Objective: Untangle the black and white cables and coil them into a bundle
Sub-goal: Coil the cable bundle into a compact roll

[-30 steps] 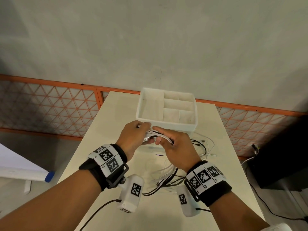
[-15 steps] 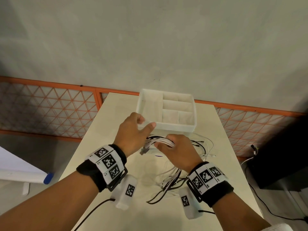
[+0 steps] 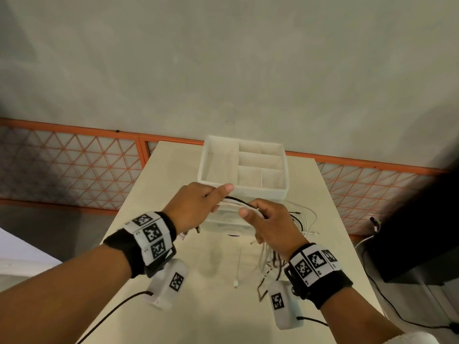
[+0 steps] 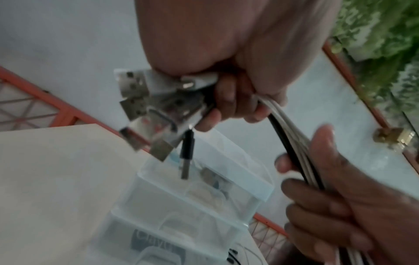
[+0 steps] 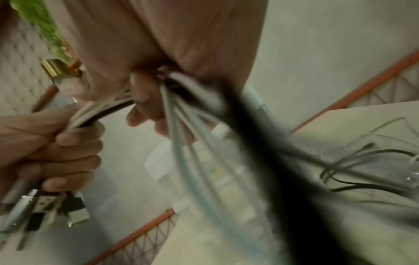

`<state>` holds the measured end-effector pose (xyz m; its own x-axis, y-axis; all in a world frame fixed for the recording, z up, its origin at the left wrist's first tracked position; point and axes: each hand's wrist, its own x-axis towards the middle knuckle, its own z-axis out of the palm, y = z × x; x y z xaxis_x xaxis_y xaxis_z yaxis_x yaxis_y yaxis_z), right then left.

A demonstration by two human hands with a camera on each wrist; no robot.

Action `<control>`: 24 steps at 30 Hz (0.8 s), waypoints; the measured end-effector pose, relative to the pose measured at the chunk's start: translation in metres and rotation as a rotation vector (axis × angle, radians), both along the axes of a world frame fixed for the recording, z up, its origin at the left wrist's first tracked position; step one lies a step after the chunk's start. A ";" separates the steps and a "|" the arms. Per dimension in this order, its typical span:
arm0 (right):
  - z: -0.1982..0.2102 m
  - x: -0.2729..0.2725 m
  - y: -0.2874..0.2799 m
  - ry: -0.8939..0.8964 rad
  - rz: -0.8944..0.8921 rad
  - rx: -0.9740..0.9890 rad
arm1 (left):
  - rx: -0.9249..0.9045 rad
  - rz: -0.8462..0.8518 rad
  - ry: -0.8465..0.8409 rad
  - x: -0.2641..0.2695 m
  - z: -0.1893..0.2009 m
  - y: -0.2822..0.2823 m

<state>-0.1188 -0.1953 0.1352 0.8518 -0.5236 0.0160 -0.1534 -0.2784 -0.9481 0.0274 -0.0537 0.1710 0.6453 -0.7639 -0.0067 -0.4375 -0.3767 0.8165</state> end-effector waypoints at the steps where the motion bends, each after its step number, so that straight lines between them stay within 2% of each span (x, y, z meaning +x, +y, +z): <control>1: -0.002 -0.001 -0.002 -0.011 -0.016 -0.022 | -0.003 -0.019 0.042 0.002 0.000 0.002; 5: -0.007 0.006 0.000 -0.059 -0.041 -0.217 | 0.015 -0.101 0.278 -0.003 -0.010 -0.001; 7: -0.009 0.004 -0.001 -0.036 -0.036 -0.255 | -0.010 -0.056 0.327 -0.003 -0.013 -0.003; 9: -0.012 -0.003 -0.005 -0.008 -0.027 -0.181 | -0.073 0.055 0.327 0.004 -0.009 0.000; 11: -0.015 -0.013 -0.012 -0.032 -0.043 -0.043 | -0.196 0.172 0.446 0.016 -0.004 0.005; 13: -0.010 -0.017 -0.014 -0.084 -0.096 0.007 | -0.302 0.228 0.580 0.021 0.000 0.008; 15: 0.000 -0.014 -0.009 -0.143 -0.153 -0.055 | -0.305 0.202 0.594 0.013 0.003 0.006; 17: 0.014 -0.006 0.004 -0.233 -0.164 -0.185 | -0.157 0.104 0.442 -0.003 0.005 0.001; 19: 0.022 0.002 0.022 -0.340 -0.083 -0.304 | -0.049 -0.003 0.357 -0.019 0.008 -0.003; 22: 0.009 0.010 0.042 -0.351 0.033 -0.447 | -0.153 -0.173 0.480 -0.033 0.011 -0.009; 24: 0.001 0.010 0.045 -0.301 0.074 -0.507 | -0.233 -0.131 0.646 -0.035 0.009 -0.011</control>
